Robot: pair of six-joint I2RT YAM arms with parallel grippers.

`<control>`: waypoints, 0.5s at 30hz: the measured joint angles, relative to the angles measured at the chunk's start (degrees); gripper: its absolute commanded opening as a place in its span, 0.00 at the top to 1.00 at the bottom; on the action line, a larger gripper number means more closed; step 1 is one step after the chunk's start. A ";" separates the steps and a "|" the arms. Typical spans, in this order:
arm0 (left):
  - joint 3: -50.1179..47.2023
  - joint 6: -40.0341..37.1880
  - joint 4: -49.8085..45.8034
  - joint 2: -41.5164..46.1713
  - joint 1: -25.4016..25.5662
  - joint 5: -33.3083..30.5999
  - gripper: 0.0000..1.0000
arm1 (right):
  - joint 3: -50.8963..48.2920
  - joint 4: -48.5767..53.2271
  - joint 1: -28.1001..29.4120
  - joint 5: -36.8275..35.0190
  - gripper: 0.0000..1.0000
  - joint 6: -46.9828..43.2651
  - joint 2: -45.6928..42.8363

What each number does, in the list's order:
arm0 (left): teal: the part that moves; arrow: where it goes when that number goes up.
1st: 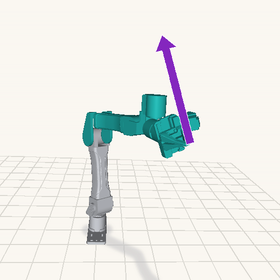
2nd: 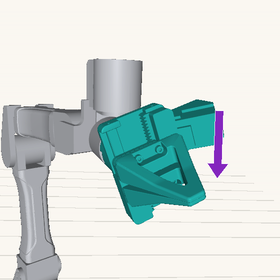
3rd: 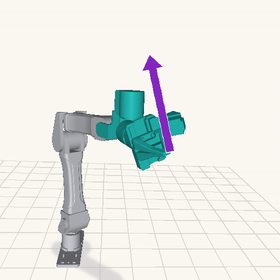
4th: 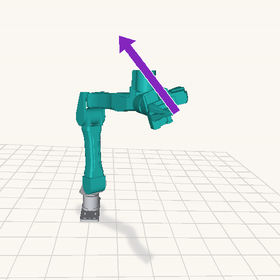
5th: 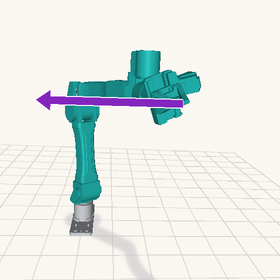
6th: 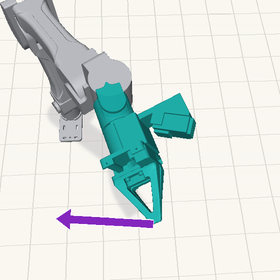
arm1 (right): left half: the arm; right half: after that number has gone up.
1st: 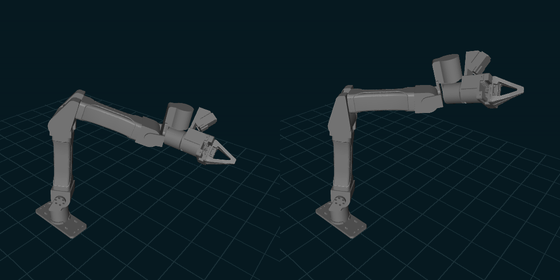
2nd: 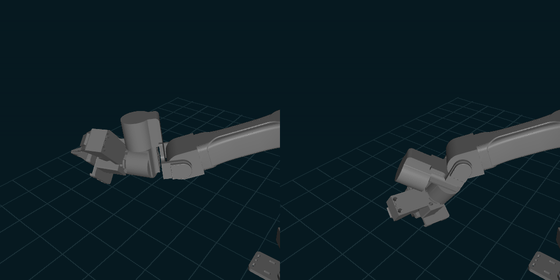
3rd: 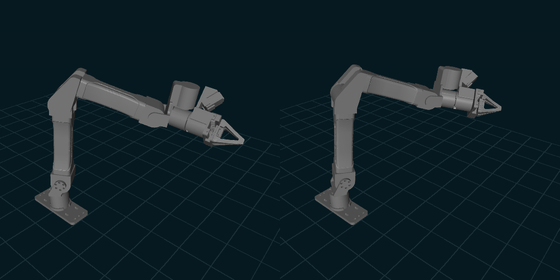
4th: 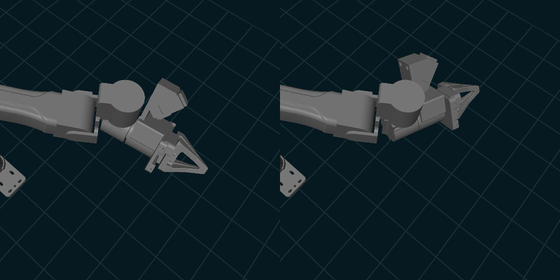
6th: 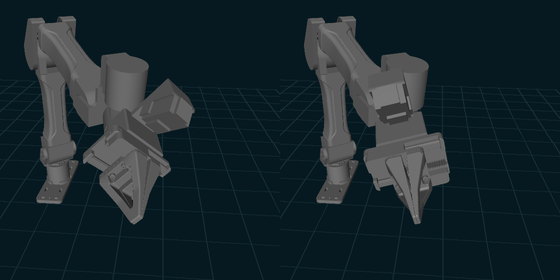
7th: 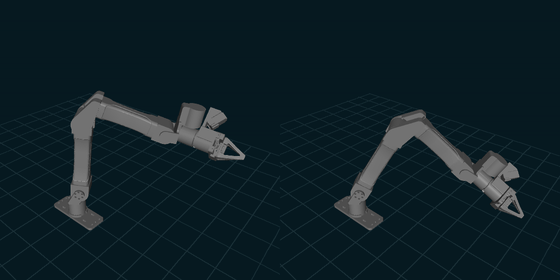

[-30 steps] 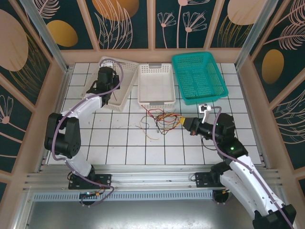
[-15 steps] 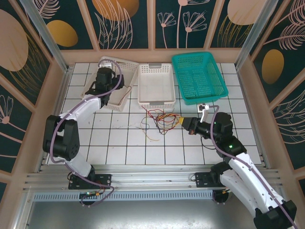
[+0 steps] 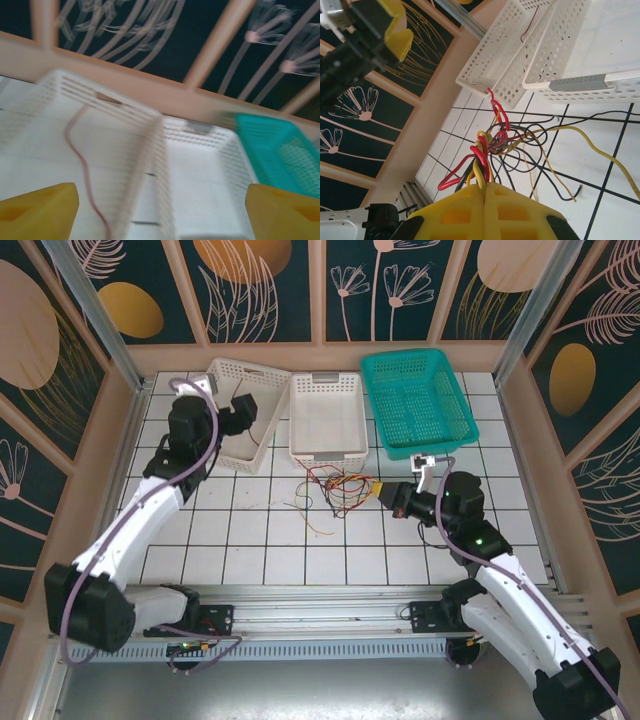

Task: Untangle the cables

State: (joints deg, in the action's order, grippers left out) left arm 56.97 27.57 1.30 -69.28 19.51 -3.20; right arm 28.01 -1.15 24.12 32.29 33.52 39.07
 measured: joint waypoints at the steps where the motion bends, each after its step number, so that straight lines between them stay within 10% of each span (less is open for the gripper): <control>1: -1.44 1.05 0.26 1.42 1.90 0.66 0.14 | -0.20 -0.79 0.00 0.42 1.00 0.00 0.31; 15: -10.14 8.70 5.25 -4.70 14.23 11.13 0.16 | -0.76 -6.78 0.68 8.07 1.00 -3.19 4.17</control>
State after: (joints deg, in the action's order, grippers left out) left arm 46.83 36.27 6.55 -73.97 33.74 7.92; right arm 27.24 -7.92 24.80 40.36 30.33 43.24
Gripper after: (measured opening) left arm 0.839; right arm 0.042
